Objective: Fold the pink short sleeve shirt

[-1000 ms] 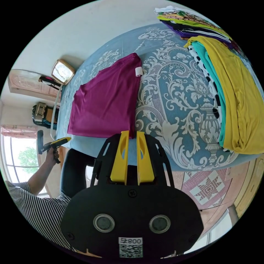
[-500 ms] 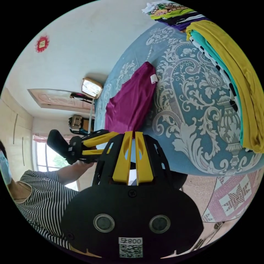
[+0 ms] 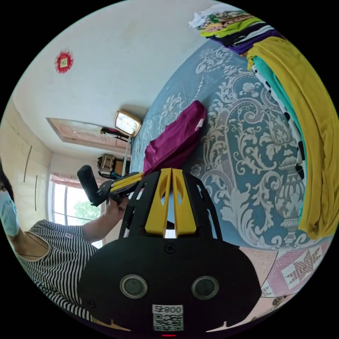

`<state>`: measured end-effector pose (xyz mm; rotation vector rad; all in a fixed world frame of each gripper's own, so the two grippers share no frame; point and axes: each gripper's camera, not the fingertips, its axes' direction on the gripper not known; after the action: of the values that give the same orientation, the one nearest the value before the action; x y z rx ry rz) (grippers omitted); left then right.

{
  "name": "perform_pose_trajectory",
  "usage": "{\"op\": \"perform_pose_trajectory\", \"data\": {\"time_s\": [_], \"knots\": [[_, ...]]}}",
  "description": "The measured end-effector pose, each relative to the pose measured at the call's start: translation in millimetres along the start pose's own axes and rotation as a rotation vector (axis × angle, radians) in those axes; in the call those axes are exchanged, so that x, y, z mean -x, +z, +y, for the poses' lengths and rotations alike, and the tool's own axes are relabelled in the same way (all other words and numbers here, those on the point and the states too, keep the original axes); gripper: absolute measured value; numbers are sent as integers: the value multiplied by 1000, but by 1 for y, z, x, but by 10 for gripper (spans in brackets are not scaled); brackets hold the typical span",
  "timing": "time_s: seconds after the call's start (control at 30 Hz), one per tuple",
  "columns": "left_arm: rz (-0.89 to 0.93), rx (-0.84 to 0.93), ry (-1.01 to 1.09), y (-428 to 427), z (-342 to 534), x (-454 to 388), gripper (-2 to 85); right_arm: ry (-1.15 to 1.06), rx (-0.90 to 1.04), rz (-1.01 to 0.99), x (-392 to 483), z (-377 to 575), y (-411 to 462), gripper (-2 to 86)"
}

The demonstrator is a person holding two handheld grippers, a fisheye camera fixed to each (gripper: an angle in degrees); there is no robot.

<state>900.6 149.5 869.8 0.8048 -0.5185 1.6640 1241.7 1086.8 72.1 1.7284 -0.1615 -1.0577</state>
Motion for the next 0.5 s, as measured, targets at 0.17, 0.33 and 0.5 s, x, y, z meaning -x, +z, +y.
{"op": "perform_pose_trajectory", "data": {"time_s": [0.17,0.33,0.5], "knots": [[60,-40,-70,4,-13,13,12,71,-4,-41,-41,-33,20,43],[83,-58,-76,13,-26,13,12,172,18,-105,-84,-70,53,80],[88,-64,-75,19,-34,16,12,226,-7,-161,-112,-93,72,86]]}}
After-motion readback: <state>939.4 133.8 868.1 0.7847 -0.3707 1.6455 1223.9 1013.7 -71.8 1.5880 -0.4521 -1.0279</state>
